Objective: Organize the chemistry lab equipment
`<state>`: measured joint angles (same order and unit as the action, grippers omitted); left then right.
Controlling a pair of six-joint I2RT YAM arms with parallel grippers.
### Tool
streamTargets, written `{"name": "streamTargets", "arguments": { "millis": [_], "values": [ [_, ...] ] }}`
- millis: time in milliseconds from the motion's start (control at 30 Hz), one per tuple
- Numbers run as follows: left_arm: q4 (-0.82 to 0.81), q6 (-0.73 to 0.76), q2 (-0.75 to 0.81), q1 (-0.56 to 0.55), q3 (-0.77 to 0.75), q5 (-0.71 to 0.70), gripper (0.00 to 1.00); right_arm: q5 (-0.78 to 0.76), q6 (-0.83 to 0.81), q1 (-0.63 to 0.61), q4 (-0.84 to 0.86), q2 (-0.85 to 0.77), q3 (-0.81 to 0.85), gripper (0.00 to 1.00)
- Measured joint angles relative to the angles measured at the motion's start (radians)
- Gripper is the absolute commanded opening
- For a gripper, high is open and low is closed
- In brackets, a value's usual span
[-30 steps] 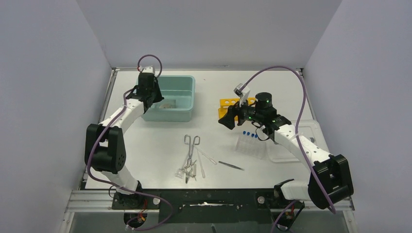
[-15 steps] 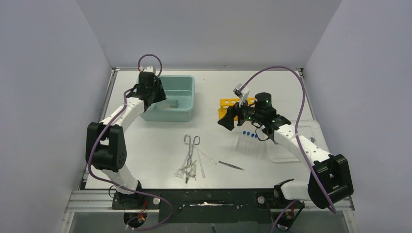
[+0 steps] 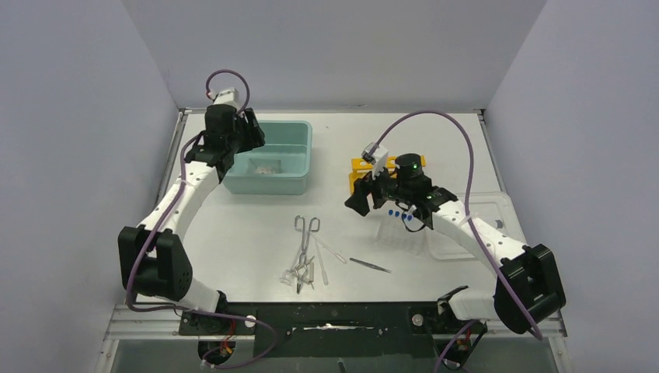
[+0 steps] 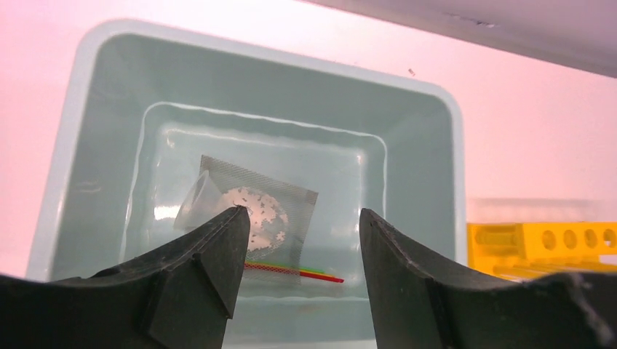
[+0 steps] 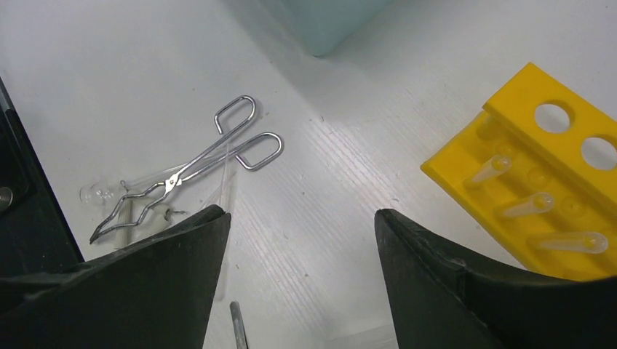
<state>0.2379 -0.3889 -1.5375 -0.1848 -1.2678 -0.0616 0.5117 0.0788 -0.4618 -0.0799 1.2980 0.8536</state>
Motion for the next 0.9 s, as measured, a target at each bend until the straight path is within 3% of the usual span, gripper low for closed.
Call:
{"name": "streamTargets", "arguments": {
  "millis": [67, 133, 200, 267, 367, 400, 533, 567, 767, 900],
  "values": [
    [-0.001, 0.009, 0.035, -0.009, 0.000, -0.004, 0.54, -0.045, -0.018, -0.029, -0.018, 0.009, 0.001, 0.62],
    [-0.002, 0.030, 0.069, -0.034, -0.002, -0.021, 0.54, -0.092, -0.025, -0.072, -0.029, 0.033, 0.001, 0.47],
    [-0.003, 0.050, 0.092, -0.078, -0.007, -0.034, 0.53, -0.132, -0.029, -0.121, -0.032, 0.070, 0.001, 0.07],
    [-0.006, 0.065, 0.101, -0.135, -0.011, -0.040, 0.53, -0.166, -0.028, -0.164, -0.030, 0.105, 0.001, 0.00],
    [-0.002, 0.077, 0.103, -0.219, -0.011, -0.045, 0.53, -0.241, 0.010, -0.229, -0.031, 0.147, 0.001, 0.00],
    [-0.002, 0.078, 0.103, -0.248, -0.008, -0.048, 0.54, -0.265, 0.021, -0.247, -0.027, 0.152, 0.000, 0.04],
    [0.024, 0.058, 0.131, -0.373, 0.043, -0.124, 0.67, -0.397, 0.099, -0.268, 0.019, 0.134, -0.034, 0.58],
    [0.048, 0.046, 0.135, -0.415, 0.053, -0.164, 0.69, -0.438, 0.124, -0.261, 0.024, 0.122, -0.047, 0.65],
    [0.209, -0.117, 0.137, -0.698, 0.066, -0.410, 0.73, -0.583, 0.225, -0.145, 0.034, 0.051, -0.058, 0.69],
    [0.216, -0.217, 0.148, -0.745, 0.143, -0.437, 0.73, -0.653, 0.211, -0.123, 0.067, 0.018, -0.050, 0.68]
  ]
}}
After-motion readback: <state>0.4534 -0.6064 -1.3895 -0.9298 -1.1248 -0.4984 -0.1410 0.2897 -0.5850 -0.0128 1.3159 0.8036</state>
